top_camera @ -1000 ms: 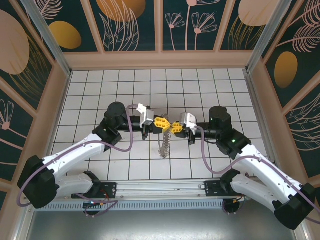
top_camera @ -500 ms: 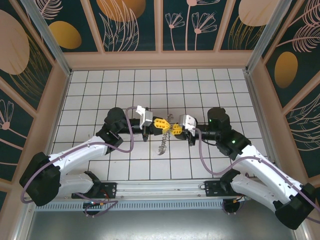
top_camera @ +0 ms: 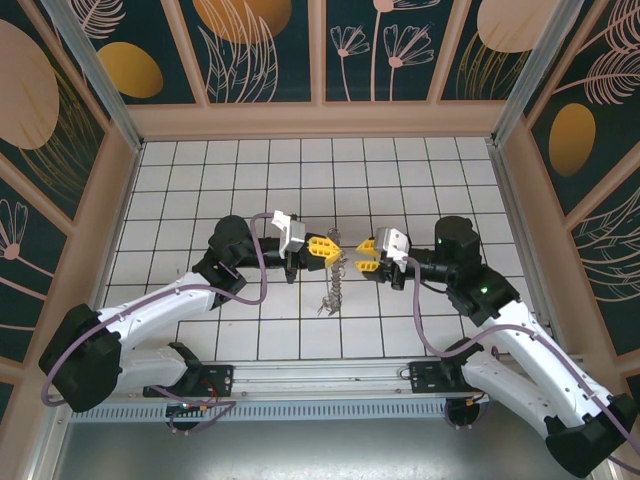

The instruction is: Put the keys on the keyring

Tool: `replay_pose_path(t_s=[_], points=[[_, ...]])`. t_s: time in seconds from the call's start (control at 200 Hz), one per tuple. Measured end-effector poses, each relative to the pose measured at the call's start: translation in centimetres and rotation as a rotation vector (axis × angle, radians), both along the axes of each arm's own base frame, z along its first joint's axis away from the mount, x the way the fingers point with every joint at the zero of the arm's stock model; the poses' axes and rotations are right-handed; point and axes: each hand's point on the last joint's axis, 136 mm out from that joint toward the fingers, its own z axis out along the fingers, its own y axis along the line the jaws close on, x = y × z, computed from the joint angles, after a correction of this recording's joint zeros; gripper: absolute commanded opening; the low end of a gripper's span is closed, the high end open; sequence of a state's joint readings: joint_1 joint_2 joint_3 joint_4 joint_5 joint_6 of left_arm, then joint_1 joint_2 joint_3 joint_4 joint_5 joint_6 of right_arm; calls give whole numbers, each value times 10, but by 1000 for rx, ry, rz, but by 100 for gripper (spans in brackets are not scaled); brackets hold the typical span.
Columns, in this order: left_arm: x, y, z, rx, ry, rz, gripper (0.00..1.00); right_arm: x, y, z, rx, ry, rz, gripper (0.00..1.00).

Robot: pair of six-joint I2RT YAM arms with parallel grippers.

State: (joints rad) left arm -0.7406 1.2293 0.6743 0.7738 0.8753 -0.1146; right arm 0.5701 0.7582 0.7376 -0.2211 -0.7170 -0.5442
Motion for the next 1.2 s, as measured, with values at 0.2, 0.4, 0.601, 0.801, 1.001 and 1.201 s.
replay_pose_path(t_s=[0.2,0.4,0.601,0.801,1.001,1.201], points=[[-1,0,4,-17,-2,-7,0,2,10,-2,15,29,49,20],[-1,0,5,-20,4,-10,0,2,21,-1,25,41,87,7],[0,-1,4,-23,10,-11,0,-1,29,3,44,34,118,0],[0,-1,7,-37,4,-12,0,-2,35,4,50,30,130,0],[0,-1,7,-44,-2,-7,0,-1,36,5,49,16,109,10],[1,1,3,-45,2,5,0,-7,28,8,59,-13,88,14]])
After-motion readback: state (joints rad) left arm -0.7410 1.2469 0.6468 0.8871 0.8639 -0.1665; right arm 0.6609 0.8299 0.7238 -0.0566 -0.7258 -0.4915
